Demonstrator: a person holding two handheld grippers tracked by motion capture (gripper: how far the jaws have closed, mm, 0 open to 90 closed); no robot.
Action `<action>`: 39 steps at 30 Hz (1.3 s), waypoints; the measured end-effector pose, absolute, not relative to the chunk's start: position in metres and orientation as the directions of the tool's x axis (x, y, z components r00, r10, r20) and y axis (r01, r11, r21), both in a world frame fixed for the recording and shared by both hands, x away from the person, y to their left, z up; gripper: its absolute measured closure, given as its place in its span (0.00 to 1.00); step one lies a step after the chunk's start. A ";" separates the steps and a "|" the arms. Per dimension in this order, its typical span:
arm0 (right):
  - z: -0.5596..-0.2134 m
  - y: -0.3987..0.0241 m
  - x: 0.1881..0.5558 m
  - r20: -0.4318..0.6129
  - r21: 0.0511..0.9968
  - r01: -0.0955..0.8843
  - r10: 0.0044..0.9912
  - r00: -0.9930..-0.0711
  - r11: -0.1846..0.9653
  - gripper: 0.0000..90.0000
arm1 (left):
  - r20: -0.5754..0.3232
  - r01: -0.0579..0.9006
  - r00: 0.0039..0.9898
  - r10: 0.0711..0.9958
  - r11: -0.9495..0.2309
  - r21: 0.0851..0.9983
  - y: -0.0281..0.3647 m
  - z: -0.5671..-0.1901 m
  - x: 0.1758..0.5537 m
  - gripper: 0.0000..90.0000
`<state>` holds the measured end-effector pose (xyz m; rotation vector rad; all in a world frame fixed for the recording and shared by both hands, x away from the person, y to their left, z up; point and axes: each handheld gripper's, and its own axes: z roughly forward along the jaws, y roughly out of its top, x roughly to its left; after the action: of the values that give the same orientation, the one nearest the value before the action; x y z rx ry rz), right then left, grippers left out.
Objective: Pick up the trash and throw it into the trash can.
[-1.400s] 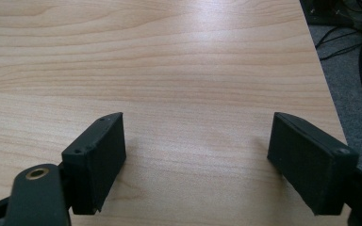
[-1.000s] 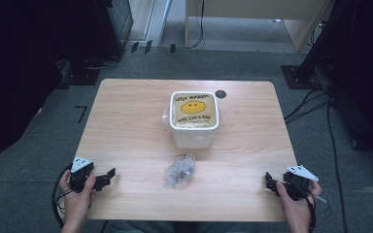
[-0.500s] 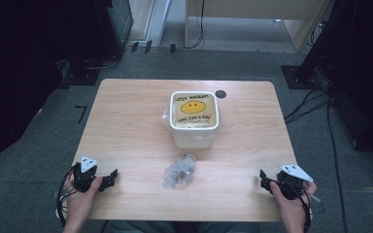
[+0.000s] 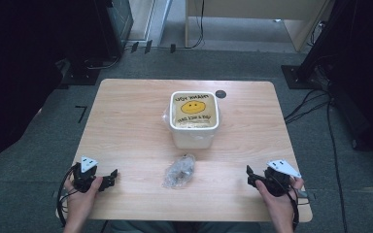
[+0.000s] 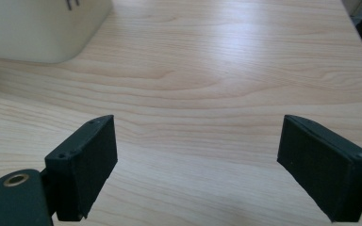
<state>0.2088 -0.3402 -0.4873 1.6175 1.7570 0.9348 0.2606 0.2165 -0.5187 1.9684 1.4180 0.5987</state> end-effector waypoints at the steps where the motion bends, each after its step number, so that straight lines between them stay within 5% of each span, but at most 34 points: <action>1: -0.487 -0.340 0.209 0.049 0.803 0.595 0.993 -0.107 0.025 0.14 | 0.000 0.661 0.317 0.948 -0.221 0.717 0.216 -0.519 0.261 0.05; 39: -0.474 -0.241 0.226 0.102 0.809 0.581 0.952 -0.289 0.090 0.14 | 0.001 0.661 0.321 0.947 -0.225 0.716 0.217 -0.519 0.261 0.05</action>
<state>0.2263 -0.2412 -0.4738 1.5028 1.9195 1.0807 0.2611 0.2167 -0.5187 1.9726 1.4139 0.5976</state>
